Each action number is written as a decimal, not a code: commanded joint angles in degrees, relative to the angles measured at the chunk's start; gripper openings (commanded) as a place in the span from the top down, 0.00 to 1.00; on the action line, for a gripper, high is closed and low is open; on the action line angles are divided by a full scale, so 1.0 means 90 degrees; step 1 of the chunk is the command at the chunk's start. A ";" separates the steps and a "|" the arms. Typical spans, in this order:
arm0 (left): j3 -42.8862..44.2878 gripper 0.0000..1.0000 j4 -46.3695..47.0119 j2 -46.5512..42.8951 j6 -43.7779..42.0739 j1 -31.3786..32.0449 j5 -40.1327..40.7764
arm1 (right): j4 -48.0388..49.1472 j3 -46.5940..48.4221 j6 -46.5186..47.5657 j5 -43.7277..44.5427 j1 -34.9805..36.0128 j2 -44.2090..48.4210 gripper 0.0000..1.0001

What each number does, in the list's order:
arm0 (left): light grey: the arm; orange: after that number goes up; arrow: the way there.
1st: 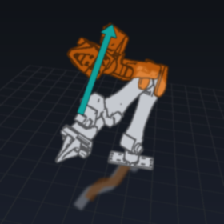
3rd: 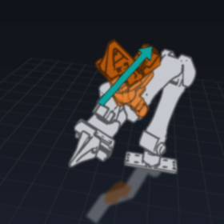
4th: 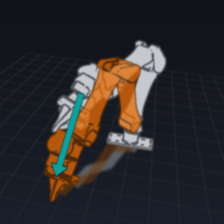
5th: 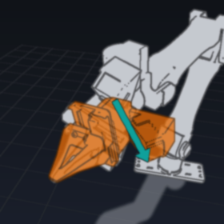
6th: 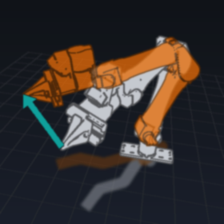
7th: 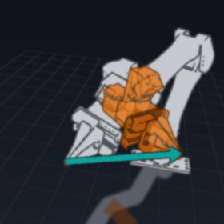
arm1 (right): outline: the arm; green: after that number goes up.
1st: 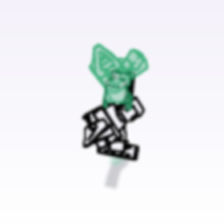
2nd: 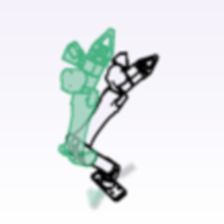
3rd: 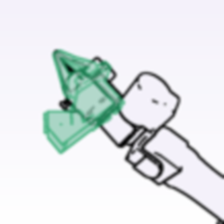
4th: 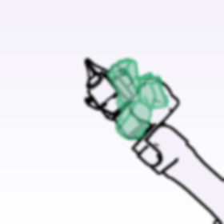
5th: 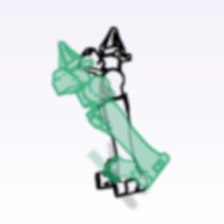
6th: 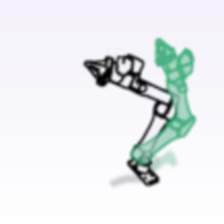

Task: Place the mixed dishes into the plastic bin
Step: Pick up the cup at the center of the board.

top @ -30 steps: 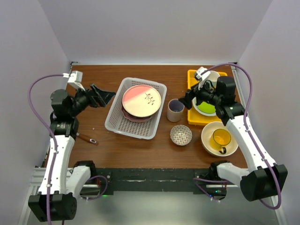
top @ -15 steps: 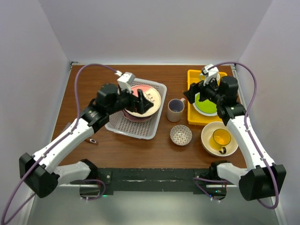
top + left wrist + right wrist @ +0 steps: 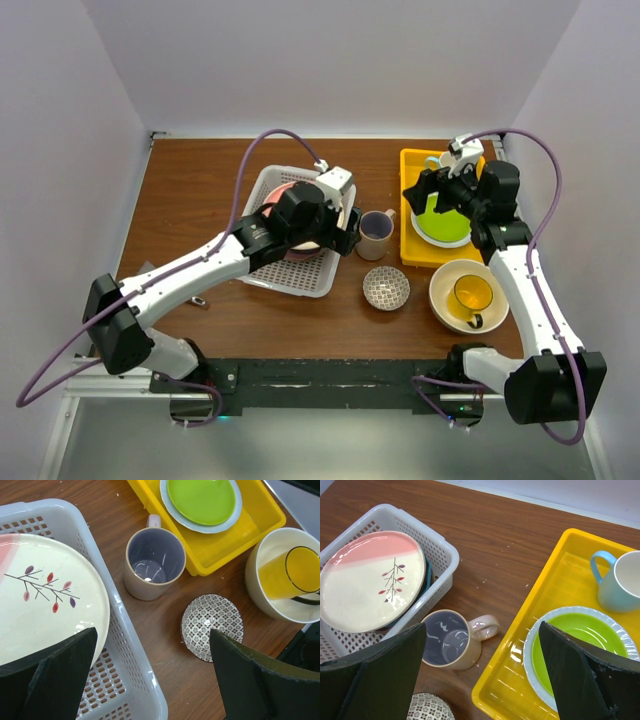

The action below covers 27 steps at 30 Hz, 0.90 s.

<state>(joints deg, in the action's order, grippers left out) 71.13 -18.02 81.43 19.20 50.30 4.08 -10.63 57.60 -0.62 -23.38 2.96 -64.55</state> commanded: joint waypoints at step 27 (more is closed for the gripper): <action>0.1129 0.00 -0.0156 0.0884 -0.1108 0.0221 0.0446 | 0.0166 0.0015 -0.0116 -0.0196 -0.0104 -0.0005 0.02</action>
<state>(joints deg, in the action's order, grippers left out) 78.41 -20.47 88.64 11.00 52.16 7.94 -10.66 57.60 -1.17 -23.75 2.48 -64.55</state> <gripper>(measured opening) 0.997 0.983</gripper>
